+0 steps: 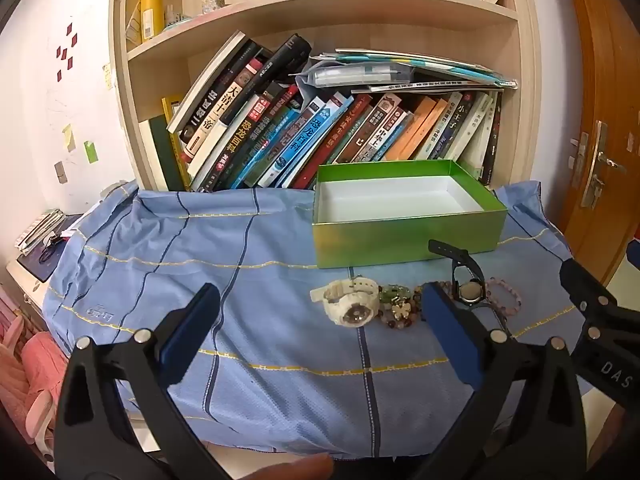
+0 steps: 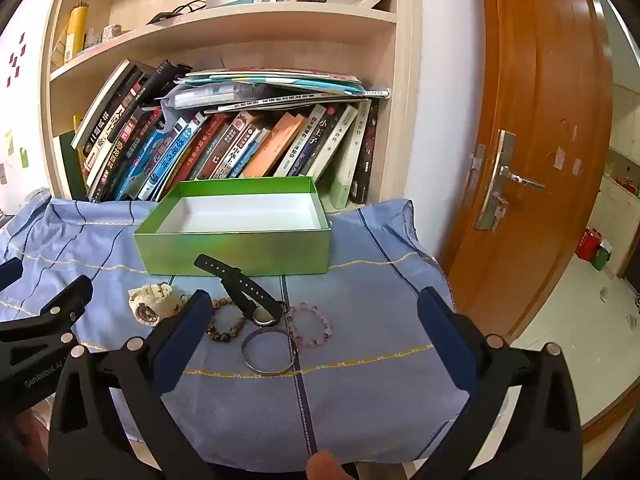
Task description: Organize jewelry
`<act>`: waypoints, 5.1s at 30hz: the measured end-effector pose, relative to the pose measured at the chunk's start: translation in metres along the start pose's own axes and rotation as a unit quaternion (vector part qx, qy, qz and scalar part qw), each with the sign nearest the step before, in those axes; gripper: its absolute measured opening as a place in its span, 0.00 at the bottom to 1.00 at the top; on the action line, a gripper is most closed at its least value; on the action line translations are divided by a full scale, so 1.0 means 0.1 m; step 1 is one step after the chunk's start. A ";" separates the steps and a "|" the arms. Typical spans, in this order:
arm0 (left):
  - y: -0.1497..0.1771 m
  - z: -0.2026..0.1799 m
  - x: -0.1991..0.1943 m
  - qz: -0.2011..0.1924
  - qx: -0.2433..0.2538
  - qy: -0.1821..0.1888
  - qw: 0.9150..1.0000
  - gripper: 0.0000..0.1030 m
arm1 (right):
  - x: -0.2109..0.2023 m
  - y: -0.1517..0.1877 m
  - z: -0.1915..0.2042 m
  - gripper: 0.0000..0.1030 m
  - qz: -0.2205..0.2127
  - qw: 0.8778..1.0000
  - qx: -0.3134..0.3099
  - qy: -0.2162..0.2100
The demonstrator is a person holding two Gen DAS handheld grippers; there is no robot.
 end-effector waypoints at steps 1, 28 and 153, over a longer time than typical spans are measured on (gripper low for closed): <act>0.00 0.00 0.00 0.000 0.000 -0.001 1.000 0.96 | 0.01 0.00 0.00 0.97 0.001 1.000 0.001 0.000; 0.06 0.01 0.07 0.009 -0.002 0.002 1.000 0.96 | 0.04 0.03 0.02 0.97 0.006 1.000 -0.001 0.001; 0.24 0.02 1.12 0.162 -0.028 0.083 0.983 0.50 | 1.36 0.16 0.31 0.02 0.178 0.981 -0.040 -0.071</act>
Point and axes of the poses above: each gripper's, at about its wrist camera, not at the fingertips, and x roughly the way its jaws point, z to its left, y to its underside, the point moved 9 cm from there along x, roughly the way its jaws point, and after that the axes turned 2 degrees about z, right-handed, at the moved point
